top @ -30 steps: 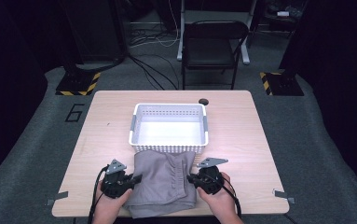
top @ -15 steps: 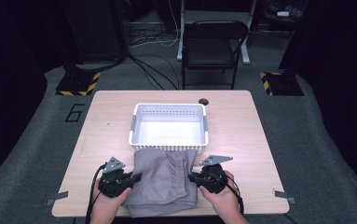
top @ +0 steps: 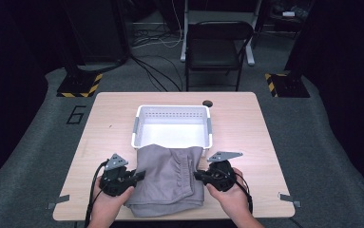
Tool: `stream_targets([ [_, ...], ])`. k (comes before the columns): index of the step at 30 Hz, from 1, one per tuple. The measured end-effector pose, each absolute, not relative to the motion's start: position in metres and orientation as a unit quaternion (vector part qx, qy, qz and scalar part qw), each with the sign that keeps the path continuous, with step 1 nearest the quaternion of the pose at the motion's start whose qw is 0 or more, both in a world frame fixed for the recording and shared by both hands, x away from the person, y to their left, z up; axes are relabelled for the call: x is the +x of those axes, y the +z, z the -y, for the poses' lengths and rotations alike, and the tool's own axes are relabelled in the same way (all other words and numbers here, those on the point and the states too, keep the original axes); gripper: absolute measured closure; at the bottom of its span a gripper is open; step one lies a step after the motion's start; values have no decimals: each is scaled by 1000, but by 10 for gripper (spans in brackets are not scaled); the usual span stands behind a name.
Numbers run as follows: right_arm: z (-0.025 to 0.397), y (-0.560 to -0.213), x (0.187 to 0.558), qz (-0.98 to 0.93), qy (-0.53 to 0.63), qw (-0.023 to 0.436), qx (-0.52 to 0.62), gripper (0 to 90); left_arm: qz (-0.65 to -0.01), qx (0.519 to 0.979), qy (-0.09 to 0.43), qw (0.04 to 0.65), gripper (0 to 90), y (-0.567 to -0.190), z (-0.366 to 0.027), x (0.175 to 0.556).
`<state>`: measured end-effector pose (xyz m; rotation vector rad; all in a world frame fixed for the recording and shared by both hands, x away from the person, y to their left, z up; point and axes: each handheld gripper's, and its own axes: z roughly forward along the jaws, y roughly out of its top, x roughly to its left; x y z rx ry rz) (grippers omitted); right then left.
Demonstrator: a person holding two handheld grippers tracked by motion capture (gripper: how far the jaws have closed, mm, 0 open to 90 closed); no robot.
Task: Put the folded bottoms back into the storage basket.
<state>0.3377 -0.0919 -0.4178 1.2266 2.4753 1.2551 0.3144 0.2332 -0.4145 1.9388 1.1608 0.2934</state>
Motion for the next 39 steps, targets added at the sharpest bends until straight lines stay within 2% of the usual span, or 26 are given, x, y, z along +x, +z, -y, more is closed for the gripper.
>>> stream_targets([
  [7,92,-408,340,-823,403,60,397,855,-457,780,108,414,772,-410,-233,318],
  [18,92,-393,349,-834,394,59,381,855,-443,791,123,405,772,-394,-232,324],
  [39,95,-364,361,-836,394,55,378,858,-438,786,127,417,772,-370,-231,337],
])
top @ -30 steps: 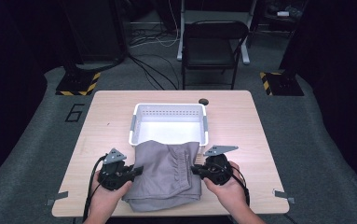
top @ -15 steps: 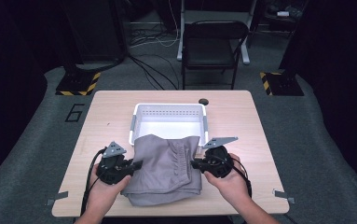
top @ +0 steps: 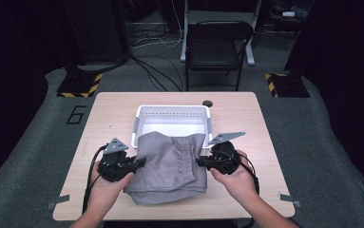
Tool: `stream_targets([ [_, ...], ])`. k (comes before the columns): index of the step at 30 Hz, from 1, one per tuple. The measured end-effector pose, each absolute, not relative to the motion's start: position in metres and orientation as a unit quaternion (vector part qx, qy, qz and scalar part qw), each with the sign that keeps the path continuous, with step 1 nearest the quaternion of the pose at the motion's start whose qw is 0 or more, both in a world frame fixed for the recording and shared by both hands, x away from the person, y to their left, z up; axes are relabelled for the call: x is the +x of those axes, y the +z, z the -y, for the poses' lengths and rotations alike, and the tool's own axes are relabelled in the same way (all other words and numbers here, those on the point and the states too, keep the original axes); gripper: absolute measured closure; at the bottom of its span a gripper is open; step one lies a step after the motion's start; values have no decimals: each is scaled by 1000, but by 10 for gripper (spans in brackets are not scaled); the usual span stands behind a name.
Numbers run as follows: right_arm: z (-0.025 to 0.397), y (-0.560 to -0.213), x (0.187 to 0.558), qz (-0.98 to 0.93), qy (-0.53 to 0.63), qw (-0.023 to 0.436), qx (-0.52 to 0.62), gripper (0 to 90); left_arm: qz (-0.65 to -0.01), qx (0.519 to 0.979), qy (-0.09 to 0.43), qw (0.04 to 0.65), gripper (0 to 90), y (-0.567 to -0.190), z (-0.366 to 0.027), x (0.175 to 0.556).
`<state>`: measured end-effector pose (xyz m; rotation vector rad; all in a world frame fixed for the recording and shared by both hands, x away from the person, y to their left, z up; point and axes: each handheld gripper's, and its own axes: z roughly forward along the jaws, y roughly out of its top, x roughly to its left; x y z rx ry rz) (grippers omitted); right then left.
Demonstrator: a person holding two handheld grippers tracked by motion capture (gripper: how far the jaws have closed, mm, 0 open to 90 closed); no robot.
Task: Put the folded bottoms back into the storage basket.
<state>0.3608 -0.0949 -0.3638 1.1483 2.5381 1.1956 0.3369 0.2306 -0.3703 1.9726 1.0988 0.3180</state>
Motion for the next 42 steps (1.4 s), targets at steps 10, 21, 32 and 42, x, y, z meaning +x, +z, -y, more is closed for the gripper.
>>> stream_targets([
  [10,93,-352,372,-836,394,61,377,857,-432,790,141,411,772,-360,-228,351],
  [21,91,-342,387,-839,386,69,376,856,-437,784,138,418,772,-352,-230,370],
  [32,89,-333,406,-843,378,66,377,855,-441,779,140,423,772,-346,-232,389],
  [42,86,-328,430,-840,376,77,384,854,-448,773,139,428,772,-344,-233,409],
])
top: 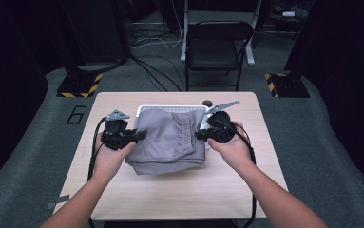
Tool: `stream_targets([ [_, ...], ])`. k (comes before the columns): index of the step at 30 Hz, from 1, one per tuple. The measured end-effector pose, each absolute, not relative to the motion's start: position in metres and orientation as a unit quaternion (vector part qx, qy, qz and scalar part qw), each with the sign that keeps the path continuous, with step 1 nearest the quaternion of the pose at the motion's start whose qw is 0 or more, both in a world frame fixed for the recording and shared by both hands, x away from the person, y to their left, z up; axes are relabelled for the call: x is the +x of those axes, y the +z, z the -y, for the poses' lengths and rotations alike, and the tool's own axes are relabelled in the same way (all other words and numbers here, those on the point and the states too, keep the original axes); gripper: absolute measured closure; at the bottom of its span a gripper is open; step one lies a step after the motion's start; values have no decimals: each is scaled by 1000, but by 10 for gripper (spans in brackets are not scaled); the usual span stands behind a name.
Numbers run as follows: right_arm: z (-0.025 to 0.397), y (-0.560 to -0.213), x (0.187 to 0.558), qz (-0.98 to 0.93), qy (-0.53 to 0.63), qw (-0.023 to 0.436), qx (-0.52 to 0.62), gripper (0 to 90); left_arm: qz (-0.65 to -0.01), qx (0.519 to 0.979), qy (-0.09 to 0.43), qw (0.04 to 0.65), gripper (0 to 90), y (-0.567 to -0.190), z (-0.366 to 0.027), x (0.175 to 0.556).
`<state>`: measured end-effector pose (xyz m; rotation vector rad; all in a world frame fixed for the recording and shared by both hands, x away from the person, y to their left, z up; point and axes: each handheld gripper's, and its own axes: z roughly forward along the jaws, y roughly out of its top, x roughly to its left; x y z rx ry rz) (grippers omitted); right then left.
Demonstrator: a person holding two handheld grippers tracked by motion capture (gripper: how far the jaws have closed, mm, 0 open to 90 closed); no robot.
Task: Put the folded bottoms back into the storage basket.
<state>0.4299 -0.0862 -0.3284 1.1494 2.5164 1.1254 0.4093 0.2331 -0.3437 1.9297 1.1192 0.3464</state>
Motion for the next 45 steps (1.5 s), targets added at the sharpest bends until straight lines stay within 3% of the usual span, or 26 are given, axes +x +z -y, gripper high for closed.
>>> stream_targets([
  [45,72,-328,495,-828,352,116,422,854,-464,759,147,433,772,-340,-231,481],
])
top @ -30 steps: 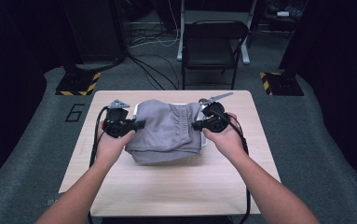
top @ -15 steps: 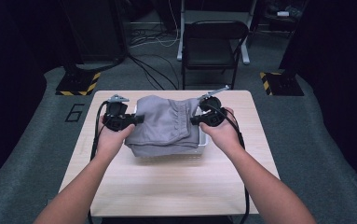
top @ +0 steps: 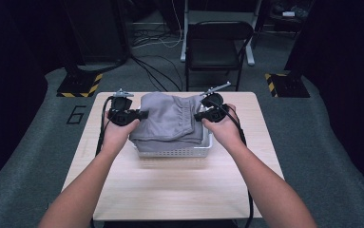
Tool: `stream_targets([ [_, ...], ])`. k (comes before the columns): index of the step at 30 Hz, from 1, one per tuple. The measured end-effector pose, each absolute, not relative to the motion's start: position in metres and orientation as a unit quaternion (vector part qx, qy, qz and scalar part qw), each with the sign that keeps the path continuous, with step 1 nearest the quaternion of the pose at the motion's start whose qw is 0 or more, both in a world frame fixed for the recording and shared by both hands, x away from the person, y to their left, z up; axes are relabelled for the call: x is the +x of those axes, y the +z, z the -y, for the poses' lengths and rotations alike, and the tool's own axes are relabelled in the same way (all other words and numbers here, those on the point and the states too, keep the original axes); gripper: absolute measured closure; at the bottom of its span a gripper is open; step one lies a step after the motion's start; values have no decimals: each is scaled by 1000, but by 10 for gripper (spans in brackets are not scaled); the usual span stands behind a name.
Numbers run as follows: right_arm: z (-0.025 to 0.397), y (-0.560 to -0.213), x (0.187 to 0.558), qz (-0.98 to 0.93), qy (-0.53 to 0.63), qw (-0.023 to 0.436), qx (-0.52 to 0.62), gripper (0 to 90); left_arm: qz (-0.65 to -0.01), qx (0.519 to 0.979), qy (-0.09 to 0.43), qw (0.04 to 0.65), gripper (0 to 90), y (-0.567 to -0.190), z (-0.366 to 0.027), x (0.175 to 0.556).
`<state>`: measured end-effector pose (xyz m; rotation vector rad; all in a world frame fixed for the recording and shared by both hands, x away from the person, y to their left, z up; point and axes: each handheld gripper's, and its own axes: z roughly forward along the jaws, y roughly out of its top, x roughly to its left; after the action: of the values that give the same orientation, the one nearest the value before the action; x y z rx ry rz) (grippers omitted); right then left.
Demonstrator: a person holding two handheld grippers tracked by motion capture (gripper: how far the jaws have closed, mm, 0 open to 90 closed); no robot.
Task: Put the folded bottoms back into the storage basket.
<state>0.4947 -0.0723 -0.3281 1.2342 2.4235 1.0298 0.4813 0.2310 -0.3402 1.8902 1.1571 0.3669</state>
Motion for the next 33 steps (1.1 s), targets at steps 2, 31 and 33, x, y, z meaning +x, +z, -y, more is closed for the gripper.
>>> stream_targets([
  [2,72,-330,498,-828,350,120,422,854,-462,761,147,431,772,-341,-231,485],
  [31,64,-347,529,-811,328,135,466,854,-493,752,162,405,771,-368,-226,522],
  [33,63,-348,530,-810,326,135,468,855,-498,750,161,405,772,-371,-224,523],
])
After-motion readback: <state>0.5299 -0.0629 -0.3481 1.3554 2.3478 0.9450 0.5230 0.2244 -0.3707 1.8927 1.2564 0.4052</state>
